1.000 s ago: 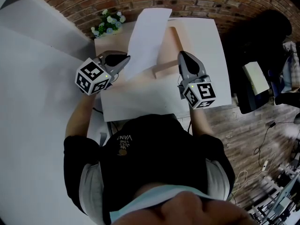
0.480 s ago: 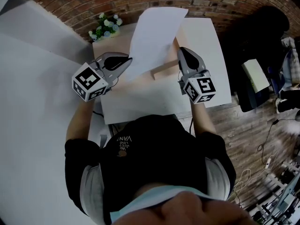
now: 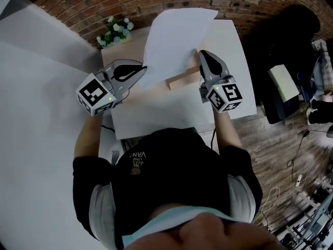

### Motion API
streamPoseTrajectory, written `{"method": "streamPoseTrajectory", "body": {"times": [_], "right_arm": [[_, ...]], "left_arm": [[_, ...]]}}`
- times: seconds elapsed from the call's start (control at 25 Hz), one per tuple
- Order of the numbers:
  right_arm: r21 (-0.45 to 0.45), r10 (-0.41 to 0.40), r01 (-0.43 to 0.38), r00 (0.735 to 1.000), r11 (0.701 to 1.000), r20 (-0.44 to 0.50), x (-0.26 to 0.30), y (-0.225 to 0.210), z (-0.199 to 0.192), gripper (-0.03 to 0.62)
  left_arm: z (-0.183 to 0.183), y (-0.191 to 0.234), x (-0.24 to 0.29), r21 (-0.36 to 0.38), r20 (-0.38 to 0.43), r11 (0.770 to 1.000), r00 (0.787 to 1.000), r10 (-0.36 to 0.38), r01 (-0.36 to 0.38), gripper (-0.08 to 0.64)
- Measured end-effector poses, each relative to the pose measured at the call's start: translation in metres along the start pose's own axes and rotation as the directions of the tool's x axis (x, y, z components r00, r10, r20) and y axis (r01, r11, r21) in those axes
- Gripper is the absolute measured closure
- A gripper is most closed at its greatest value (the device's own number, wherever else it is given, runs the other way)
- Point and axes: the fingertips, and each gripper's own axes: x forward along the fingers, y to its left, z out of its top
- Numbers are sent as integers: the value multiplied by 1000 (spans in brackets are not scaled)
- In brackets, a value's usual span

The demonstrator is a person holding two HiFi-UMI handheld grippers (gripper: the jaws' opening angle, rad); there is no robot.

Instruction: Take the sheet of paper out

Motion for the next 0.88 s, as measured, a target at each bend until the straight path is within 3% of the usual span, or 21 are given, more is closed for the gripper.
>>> {"method": "streamPoseTrajectory", "body": {"times": [0.32, 0.48, 0.6, 0.88], "right_arm": [[63, 66, -70, 996, 996, 61, -1, 1, 7, 487], [101, 52, -61, 994, 993, 93, -5, -4, 7, 430], [129, 71, -85, 992, 988, 106, -7, -5, 6, 426], [180, 128, -155, 980, 971, 153, -10, -1, 14, 426]], "left_arm": [[26, -6, -5, 56, 71, 998, 997, -24, 20, 558], [33, -4, -8, 25, 106, 1000, 994, -12, 10, 558], [37, -4, -10, 40, 145, 999, 989, -42, 36, 558], [47, -4, -12, -10, 223, 995, 971, -91, 95, 558]]}}
